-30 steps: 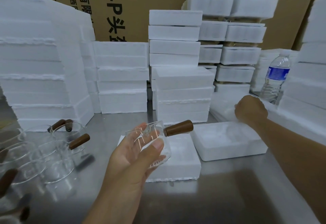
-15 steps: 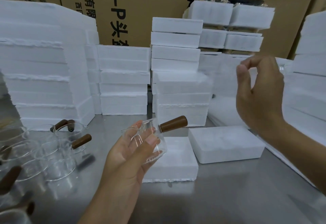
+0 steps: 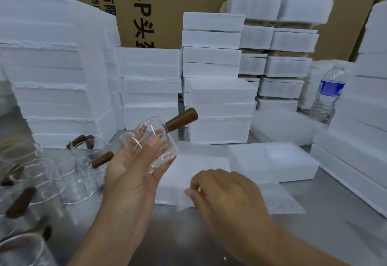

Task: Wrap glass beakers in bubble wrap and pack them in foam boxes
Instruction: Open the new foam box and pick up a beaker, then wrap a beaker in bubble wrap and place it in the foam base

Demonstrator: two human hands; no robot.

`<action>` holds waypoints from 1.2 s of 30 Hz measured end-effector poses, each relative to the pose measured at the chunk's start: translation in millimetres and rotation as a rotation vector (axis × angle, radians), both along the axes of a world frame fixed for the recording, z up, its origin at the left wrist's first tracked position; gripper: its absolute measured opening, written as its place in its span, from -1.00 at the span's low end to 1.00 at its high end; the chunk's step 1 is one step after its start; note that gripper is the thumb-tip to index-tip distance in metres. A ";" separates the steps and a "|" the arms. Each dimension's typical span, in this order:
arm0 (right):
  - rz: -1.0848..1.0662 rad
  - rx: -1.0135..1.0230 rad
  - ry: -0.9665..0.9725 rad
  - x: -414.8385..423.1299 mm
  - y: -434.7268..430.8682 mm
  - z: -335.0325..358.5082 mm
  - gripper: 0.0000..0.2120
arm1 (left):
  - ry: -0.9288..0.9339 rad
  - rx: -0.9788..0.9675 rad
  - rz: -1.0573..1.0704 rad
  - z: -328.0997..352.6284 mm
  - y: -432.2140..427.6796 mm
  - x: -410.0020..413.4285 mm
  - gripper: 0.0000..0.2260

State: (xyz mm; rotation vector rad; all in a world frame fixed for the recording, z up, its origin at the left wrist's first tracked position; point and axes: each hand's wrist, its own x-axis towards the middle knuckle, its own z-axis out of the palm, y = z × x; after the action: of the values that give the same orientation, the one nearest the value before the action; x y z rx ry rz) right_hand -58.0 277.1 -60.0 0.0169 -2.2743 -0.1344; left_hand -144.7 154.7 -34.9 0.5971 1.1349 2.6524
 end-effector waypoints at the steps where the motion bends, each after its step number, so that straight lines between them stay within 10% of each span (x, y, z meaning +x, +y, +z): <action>1: 0.011 0.043 0.000 -2.0 -3.0 -1.7 -0.75 | 0.003 0.001 0.005 -0.2 0.5 0.1 -0.69; 15: 0.060 -0.014 0.011 10.0 5.9 -11.9 -0.80 | -0.029 0.023 0.073 2.9 0.5 4.1 -0.48; 23: 0.154 -0.381 0.055 11.9 15.0 -5.3 -0.85 | 0.029 -0.080 0.104 -1.4 3.2 4.6 -0.46; 27: 0.214 -0.541 0.192 11.4 26.0 3.3 -0.58 | 0.149 -0.254 0.099 -6.7 2.7 5.7 -0.48; 36: 0.225 -0.294 -0.202 12.6 49.9 20.6 -0.70 | 0.376 -0.500 -0.046 -12.5 6.4 15.4 -0.37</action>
State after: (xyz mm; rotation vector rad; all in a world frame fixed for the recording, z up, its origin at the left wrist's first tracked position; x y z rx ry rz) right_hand -45.4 327.0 -39.4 0.1362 -2.4529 0.3339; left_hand -129.3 161.1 -47.4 1.0169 1.7785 2.1338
